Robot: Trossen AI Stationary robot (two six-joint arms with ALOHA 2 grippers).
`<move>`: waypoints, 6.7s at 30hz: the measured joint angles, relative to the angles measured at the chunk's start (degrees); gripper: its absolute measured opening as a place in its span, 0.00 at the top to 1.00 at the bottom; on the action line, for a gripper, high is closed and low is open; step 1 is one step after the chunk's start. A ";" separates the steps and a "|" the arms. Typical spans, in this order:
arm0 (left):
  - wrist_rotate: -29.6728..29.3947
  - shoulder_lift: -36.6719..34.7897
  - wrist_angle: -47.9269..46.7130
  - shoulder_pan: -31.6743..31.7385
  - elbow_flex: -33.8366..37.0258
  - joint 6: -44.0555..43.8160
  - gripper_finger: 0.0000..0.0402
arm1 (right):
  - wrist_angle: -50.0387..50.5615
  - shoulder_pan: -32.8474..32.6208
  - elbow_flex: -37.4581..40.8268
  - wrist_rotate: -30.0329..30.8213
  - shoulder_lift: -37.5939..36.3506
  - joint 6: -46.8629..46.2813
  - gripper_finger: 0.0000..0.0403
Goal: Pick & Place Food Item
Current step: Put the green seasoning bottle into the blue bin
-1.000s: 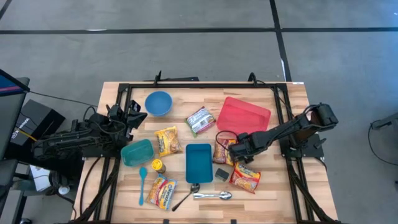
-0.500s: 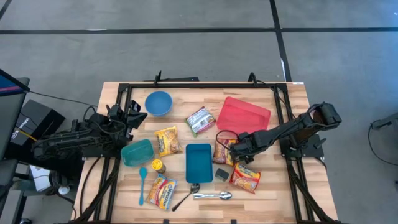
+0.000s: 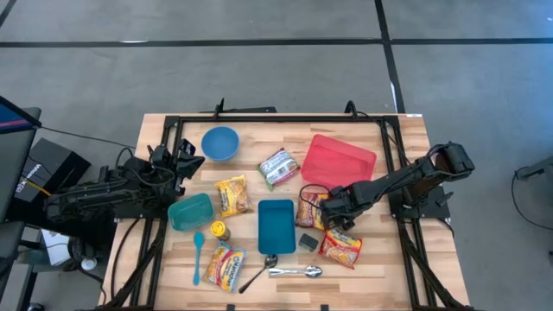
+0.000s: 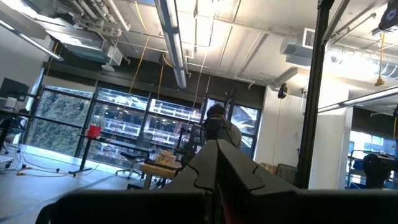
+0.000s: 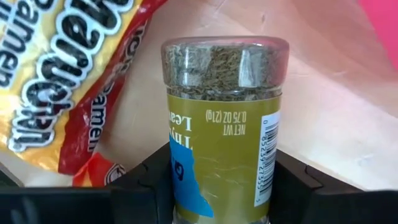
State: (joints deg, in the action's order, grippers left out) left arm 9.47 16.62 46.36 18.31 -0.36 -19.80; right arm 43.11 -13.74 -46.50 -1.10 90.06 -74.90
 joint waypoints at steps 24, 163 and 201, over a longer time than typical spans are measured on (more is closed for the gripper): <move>0.02 -0.02 -0.01 -0.02 0.00 0.00 0.99 | -4.04 0.00 -0.04 3.01 -17.80 1.87 0.57; -12.45 63.87 10.35 -12.89 -26.30 5.29 0.21 | -119.23 14.12 -0.04 14.47 14.73 55.60 0.53; -8.55 68.13 8.90 -13.07 -29.44 2.80 0.21 | -110.61 13.27 -3.58 14.55 14.99 57.97 0.53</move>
State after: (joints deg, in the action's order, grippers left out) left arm 0.93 84.75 55.26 5.23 -29.80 -16.99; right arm -67.51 -0.47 -50.09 13.45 105.06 -16.93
